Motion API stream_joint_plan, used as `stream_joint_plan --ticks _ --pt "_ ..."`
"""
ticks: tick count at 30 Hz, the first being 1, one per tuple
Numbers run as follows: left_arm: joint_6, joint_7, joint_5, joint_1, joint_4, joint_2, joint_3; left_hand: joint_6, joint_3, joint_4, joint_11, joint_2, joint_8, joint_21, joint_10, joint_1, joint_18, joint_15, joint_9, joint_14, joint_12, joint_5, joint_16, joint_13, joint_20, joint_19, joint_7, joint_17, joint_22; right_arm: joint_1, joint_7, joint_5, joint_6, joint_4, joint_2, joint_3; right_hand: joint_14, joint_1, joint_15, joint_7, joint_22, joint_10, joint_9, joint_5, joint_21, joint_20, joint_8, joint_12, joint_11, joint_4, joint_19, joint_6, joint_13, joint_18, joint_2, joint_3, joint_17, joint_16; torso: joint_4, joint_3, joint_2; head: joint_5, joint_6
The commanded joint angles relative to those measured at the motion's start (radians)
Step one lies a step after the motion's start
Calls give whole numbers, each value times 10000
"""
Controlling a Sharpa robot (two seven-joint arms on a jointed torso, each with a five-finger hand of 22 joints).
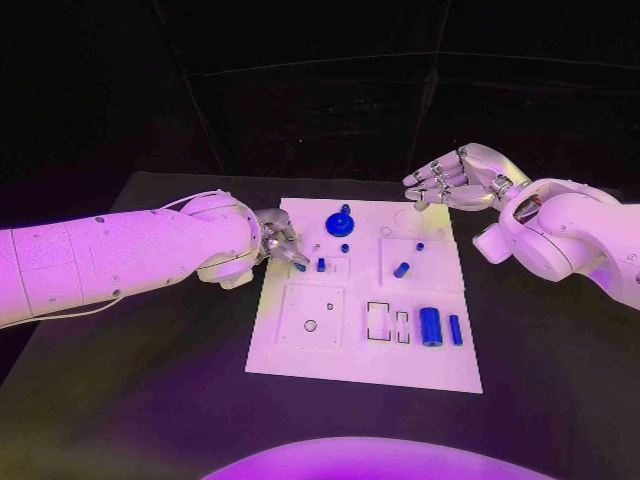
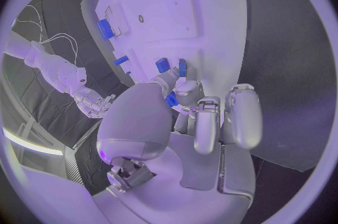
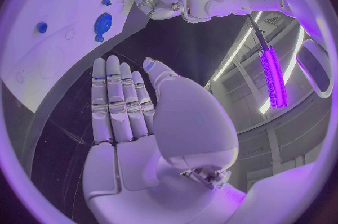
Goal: Assemble the parts on the task board
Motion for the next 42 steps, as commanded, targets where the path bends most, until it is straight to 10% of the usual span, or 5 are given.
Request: stream_joint_plan --ticks 1,42 --pt "329 -122 -73 -18 41 -3 -18 -14 1023 -942 -26 42 73 -21 62 -19 -9 -73 37 1039 1 24 31 -29 -27 40 -76 2634 271 19 66 -11 70 9 2 5 -82 -41 17 -17 -12 -54 5 0 -41 58 21 1 -18 -6 -18 -64 -7 13 14 43 -14 -34 9 1 -3 -2 -2" --pt "832 -394 173 6 -735 520 -13 397 -264 161 -114 -572 480 -43 138 -1989 -13 -158 214 1039 151 18 31 52 -104 66 -205 2634 325 19 58 -11 100 13 22 5 -96 -110 29 -8 -45 -71 7 -50 -96 72 26 12 -5 24 -1 -75 -6 13 -3 54 -22 -30 -4 3 0 -66 -55"
